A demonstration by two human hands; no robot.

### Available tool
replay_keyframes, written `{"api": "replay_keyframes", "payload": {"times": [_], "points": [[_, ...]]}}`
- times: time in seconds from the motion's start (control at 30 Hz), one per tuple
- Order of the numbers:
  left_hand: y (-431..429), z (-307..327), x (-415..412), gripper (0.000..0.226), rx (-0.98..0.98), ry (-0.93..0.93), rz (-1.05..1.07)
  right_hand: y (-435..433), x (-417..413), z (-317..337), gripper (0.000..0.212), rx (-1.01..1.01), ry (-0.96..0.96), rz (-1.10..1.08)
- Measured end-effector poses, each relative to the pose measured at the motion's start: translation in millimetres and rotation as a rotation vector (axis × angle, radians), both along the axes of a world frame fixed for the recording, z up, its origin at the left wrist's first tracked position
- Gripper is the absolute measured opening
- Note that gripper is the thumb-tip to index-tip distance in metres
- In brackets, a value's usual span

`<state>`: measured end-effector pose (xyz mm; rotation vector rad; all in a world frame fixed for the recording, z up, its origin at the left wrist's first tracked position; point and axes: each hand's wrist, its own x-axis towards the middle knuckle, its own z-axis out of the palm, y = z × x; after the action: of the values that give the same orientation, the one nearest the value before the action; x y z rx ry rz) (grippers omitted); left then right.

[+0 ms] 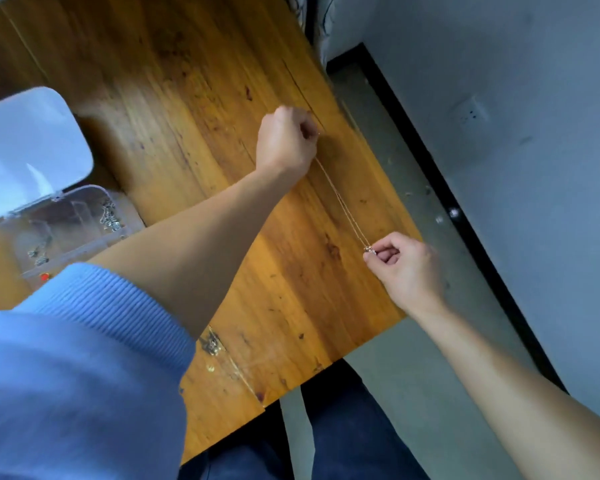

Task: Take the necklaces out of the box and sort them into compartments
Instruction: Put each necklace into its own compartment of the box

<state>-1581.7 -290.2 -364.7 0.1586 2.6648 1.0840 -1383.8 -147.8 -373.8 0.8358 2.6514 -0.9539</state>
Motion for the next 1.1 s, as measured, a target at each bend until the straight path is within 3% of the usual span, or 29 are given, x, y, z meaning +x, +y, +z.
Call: {"api": "replay_keyframes", "payload": {"times": [0.3,0.53,0.77,0.9,1.0,1.1], "points": [[-6,-3,-7,0.013,-0.104,0.113,-0.060,10,-3,3,0.015,-0.042,-0.018,0.099],[-85,24,26,0.012,0.008,0.059,0.221,-35,-46,30,0.013,-0.004,0.122,0.147],[-213,56,78,0.007,0.073,0.080,0.525,-146,-127,34,0.009,-0.231,0.128,0.352],[-291,56,101,0.009,-0.031,0.121,0.690,-206,-169,36,0.009,-0.304,0.144,0.389],[-332,50,117,0.014,-0.160,0.139,0.746,-243,-196,36,0.019,-0.356,0.132,0.382],[-356,39,127,0.024,-0.160,0.082,0.799,-276,-217,42,0.047,-0.363,0.104,0.333]]}}
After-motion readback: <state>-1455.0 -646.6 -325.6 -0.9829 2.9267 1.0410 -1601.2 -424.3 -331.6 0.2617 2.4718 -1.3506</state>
